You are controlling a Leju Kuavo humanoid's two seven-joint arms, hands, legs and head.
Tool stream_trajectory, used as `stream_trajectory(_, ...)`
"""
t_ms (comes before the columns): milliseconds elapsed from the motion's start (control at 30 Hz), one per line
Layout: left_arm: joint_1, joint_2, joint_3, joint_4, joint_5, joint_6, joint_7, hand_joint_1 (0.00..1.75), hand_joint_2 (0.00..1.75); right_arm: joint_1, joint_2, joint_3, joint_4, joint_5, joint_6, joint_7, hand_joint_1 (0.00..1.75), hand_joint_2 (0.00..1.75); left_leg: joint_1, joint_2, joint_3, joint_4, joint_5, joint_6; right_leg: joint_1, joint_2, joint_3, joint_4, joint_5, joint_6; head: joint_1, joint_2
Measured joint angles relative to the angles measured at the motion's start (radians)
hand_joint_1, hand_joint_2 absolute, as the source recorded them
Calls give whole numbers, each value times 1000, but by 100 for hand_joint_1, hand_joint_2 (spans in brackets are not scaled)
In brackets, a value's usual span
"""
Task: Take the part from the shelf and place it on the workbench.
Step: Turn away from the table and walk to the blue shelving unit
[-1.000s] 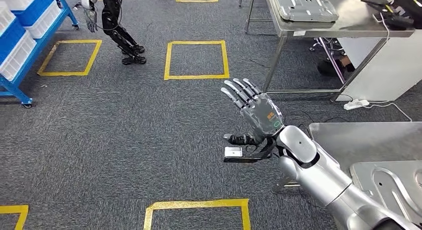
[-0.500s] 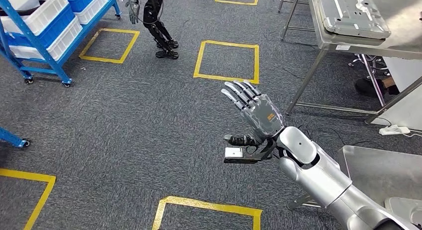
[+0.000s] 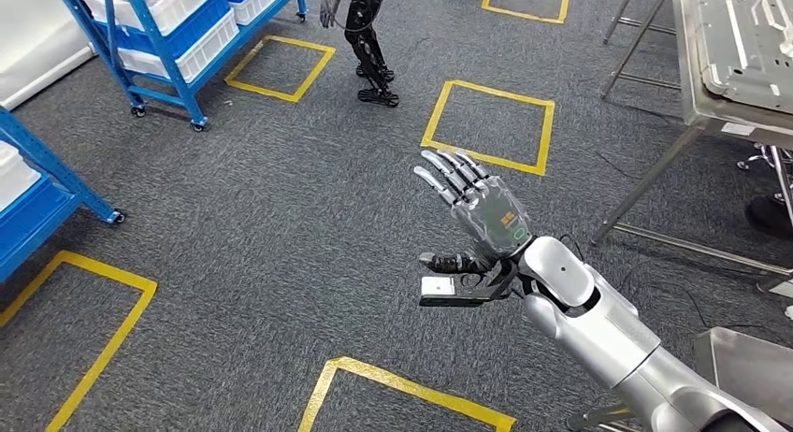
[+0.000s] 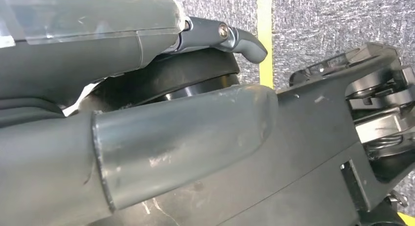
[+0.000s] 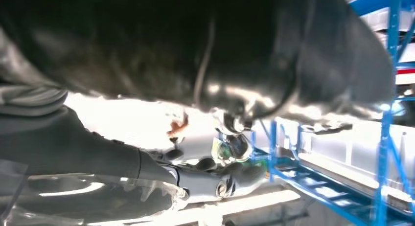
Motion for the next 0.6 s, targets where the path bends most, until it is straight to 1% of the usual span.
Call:
stream_trajectory(33, -1, 0, 0, 0, 0, -2, 0, 0, 0, 0, 0, 0, 0, 0, 0, 0, 0, 0, 1, -10, 2, -3, 2, 6, -3, 8, 0, 7, -8, 5, 0, 0)
stream_trajectory(67, -2, 0, 0, 0, 0, -4, 1, 0, 0, 0, 0, 0, 0, 0, -1, 0, 0, 0, 2, -19, 4, -6, 4, 12, -6, 29, -8, 29, -26, 9, 0, 0)
stream_trajectory(100, -3, -1, 0, 0, 0, -5, 2, 0, 0, 0, 0, 0, 0, 0, -1, 0, 0, 0, 4, -28, 6, -9, 6, 18, -9, 57, -27, 73, -53, 12, 1, 0)
stream_trajectory(133, -4, -1, -1, 0, -1, -6, 3, 0, 0, 2, -1, 0, 0, -1, -2, 0, 0, 0, 3, -37, 6, -10, 7, 21, -10, 87, -57, 137, -86, 14, 1, 0)
stream_trajectory(167, -5, -1, -2, 0, -2, -8, 4, 0, 0, 5, -2, 0, 1, -1, -2, 0, 0, 0, 2, -47, 5, -9, 7, 25, -10, 105, -94, 207, -116, 14, 1, 0)
stream_trajectory(200, -5, -1, -2, 0, -2, -9, 4, 0, 0, 8, -2, 0, 2, -1, -2, 0, 0, 0, 1, -59, 4, -9, 7, 27, -10, 114, -126, 264, -132, 13, 1, 0)
stream_trajectory(233, -4, -1, -3, 0, -2, -10, 5, 0, 0, 12, -3, 0, 2, -1, -2, 0, 0, 0, -1, -72, 4, -9, 7, 28, -9, 117, -143, 288, -127, 11, 1, 0)
stream_trajectory(267, -4, -2, -3, 0, -3, -11, 5, 0, 0, 14, -3, 0, 2, -1, -2, 0, 0, 0, -1, -86, 5, -8, 7, 28, -9, 121, -139, 269, -101, 7, 1, 0)
stream_trajectory(300, -5, -2, -3, 0, -3, -12, 6, 0, 0, 15, -4, 0, 2, -1, -2, 0, 0, 0, -2, -99, 6, -7, 7, 28, -8, 128, -116, 213, -60, 3, 1, 0)
stream_trajectory(333, -5, -4, -3, 0, -4, -13, 6, 0, 0, 15, -4, 0, 2, -2, -2, 0, 0, 0, -1, -111, 7, -6, 8, 27, -8, 151, -86, 142, -22, -2, 1, 0)
stream_trajectory(367, -6, -6, -3, 0, -4, -13, 6, 0, 0, 15, -5, 0, 2, -2, -2, -1, 0, 0, -1, -124, 5, -4, 8, 24, -9, 178, -58, 77, 6, -6, 0, 0)
stream_trajectory(400, -8, -7, -3, 0, -5, -13, 6, 0, 0, 15, -7, 0, 2, -3, -2, -1, 0, 0, 0, -135, 1, -4, 10, 20, -9, 199, -41, 35, 19, -9, 0, 0)
stream_trajectory(433, -8, -8, -4, 0, -6, -12, 7, 0, 0, 15, -8, 0, 1, -3, -2, -1, 0, 0, 3, -147, -4, -4, 13, 14, -9, 213, -34, 15, 20, -11, 0, 0)
stream_trajectory(467, -9, -8, -4, 0, -7, -12, 7, 0, 0, 15, -10, 0, 1, -4, -3, -1, 0, 0, 4, -161, -8, -6, 16, 6, -8, 208, -32, 9, 20, -12, 0, 0)
stream_trajectory(500, -8, -8, -4, 0, -7, -12, 7, 0, 0, 15, -10, 0, 1, -4, -3, -1, 0, 0, 6, -170, -11, -8, 18, 0, -10, 193, -28, 4, 22, -15, 0, 0)
stream_trajectory(533, -8, -8, -4, 0, -7, -12, 7, 0, 0, 14, -9, 0, 0, -4, -3, -1, 0, 0, 3, -161, -14, -3, 13, -6, -12, 179, -23, -5, 25, -20, 0, 0)
stream_trajectory(567, -9, -8, -4, 0, -7, -12, 8, 0, 0, 14, -9, 0, 0, -4, -3, -1, 0, 0, 0, -139, -24, 17, -1, -10, -15, 164, -17, -13, 29, -25, -2, 0)
stream_trajectory(600, -9, -7, -4, 0, -8, -11, 8, 0, 0, 13, -9, 0, 0, -4, -3, -2, 0, 0, -3, -108, -43, 58, -26, -14, -16, 147, -13, -19, 31, -30, -3, 0)
